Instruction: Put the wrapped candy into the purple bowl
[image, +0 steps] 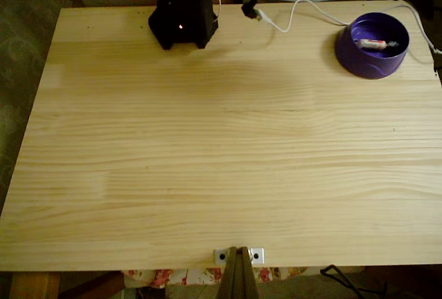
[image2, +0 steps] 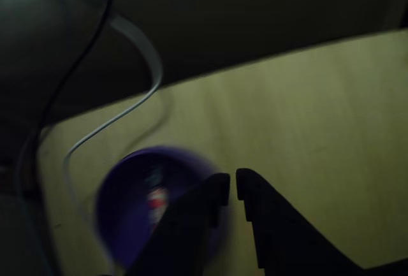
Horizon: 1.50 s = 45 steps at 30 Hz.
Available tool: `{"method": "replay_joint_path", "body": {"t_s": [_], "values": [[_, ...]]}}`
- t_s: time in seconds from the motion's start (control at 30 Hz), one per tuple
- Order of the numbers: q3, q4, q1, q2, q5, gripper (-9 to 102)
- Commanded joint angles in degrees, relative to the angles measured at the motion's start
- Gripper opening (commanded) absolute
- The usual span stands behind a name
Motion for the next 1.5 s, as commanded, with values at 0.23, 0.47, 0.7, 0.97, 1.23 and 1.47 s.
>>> {"method": "replay_joint_path", "body": {"t_s": [0.23,0.47,0.7,0.97,1.23,1.47], "values": [[5.62,0.70,25.14,20.30,-8.96,0],[23.20,0.53,43.33,32.96,-3.69,0],[39.64,-2.81,60.47,47.99,-2.64,1],[48.87,-6.86,74.88,57.57,5.45,0],[62.67,-7.12,83.14,68.64,5.27,0],[70.75,-3.34,84.38,74.53,5.89,0]]}}
